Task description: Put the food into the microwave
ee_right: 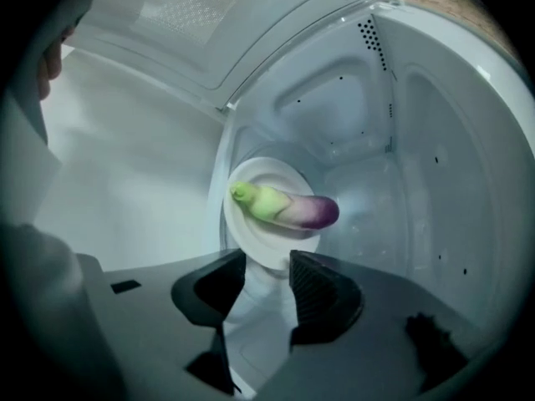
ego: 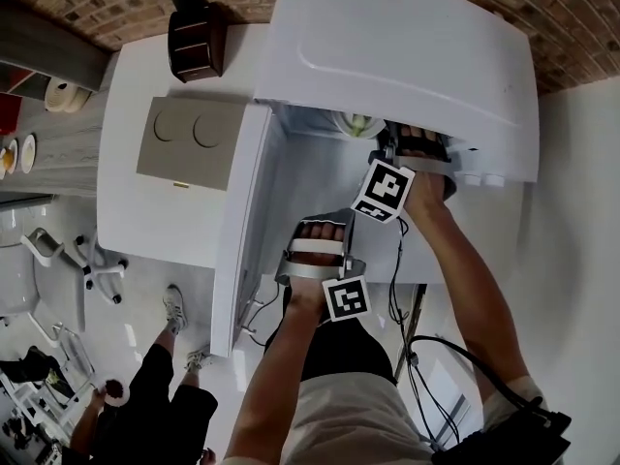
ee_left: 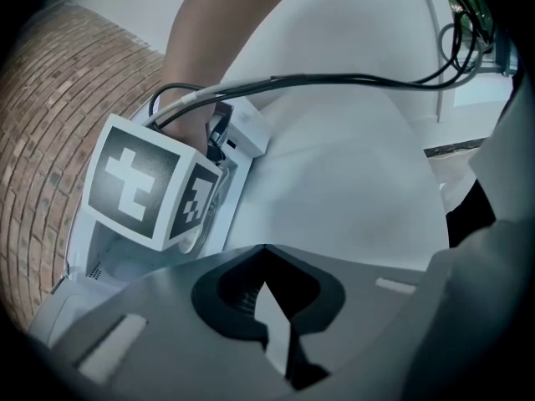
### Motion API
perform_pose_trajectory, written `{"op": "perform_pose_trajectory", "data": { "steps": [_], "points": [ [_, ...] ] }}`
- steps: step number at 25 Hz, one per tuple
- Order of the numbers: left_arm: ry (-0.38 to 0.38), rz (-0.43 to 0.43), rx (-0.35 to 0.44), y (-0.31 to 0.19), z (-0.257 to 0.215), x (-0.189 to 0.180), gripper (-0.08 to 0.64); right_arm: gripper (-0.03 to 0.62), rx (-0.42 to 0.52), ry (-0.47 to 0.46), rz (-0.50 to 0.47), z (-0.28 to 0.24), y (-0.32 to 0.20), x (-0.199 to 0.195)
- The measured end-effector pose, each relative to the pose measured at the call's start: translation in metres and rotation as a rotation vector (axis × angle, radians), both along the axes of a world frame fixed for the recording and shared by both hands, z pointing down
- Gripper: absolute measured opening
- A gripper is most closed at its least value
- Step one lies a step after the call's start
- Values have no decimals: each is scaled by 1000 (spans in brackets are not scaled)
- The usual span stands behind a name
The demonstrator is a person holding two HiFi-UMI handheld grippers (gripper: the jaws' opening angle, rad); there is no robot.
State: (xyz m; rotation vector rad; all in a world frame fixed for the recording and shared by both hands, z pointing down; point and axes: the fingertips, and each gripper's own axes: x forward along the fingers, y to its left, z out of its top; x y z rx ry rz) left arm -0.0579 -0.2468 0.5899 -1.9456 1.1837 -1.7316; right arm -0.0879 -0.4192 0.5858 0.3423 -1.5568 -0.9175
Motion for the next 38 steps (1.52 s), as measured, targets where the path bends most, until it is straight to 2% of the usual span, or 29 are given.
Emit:
{"op": "perform_pose_trajectory", "data": {
  "steps": [6,19,24,26,30,38],
  "points": [
    [-11,-1,-3,-2,-1,-3,5,175,-53,53,25,-3,3,10],
    [-32,29,-12,11,1,9,5,170,13,-7,-69,-14,44,24],
    [-55,33,-12,26,-3,11,5,144,29,-76,-117,-34,78,27],
    [-60,31,-10,32,-7,14,5,114,60,-83,-141,-47,89,32],
    [-80,30,-8,47,-16,24,5,8,106,-106,-195,-72,114,45],
    [-115,9,49,70,-50,39,5,5,95,-107,-235,-99,160,77]
  ]
}}
